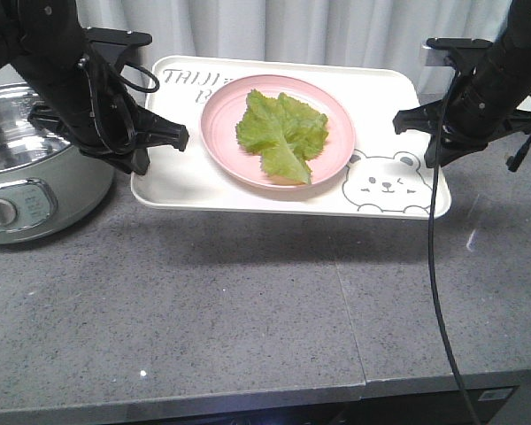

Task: Transfer vegetables to tray and serve
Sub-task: 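Drive the base away from the counter holding the tray with both grippers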

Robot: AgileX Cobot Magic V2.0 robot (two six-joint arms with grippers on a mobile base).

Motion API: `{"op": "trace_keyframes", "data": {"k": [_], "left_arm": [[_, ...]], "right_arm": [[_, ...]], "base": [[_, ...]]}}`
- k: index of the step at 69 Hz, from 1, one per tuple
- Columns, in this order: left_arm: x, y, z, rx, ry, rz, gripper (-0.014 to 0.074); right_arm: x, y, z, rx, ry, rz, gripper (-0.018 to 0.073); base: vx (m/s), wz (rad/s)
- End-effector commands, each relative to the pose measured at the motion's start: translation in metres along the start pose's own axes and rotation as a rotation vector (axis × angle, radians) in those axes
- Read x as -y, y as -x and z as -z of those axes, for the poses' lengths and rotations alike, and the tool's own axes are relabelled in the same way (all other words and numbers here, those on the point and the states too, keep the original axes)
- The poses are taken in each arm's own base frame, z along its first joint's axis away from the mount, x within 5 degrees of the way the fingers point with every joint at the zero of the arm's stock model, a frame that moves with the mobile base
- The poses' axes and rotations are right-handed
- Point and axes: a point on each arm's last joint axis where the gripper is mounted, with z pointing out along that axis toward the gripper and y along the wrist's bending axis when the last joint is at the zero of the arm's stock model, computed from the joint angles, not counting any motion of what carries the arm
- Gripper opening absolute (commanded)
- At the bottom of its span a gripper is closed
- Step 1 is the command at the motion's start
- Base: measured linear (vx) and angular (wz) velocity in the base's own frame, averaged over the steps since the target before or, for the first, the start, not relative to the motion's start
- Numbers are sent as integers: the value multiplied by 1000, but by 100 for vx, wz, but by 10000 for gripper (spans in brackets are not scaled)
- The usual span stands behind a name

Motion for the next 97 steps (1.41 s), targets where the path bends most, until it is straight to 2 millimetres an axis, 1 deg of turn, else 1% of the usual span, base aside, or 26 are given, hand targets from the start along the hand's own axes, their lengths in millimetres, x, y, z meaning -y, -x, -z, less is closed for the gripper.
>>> {"op": "trace_keyframes", "data": {"k": [1,32,97], "left_arm": [[8,3,36,124,-50,-28,-6],[8,3,36,124,-50,-28,-6],[8,3,36,124,-50,-28,-6]], "right_arm": [[-7,-1,36,75,15,39,-6],[-7,-1,36,75,15,39,-6],[-7,-1,36,75,15,39,-6]], "base": [[0,-10],[0,-17],[1,-25]]}}
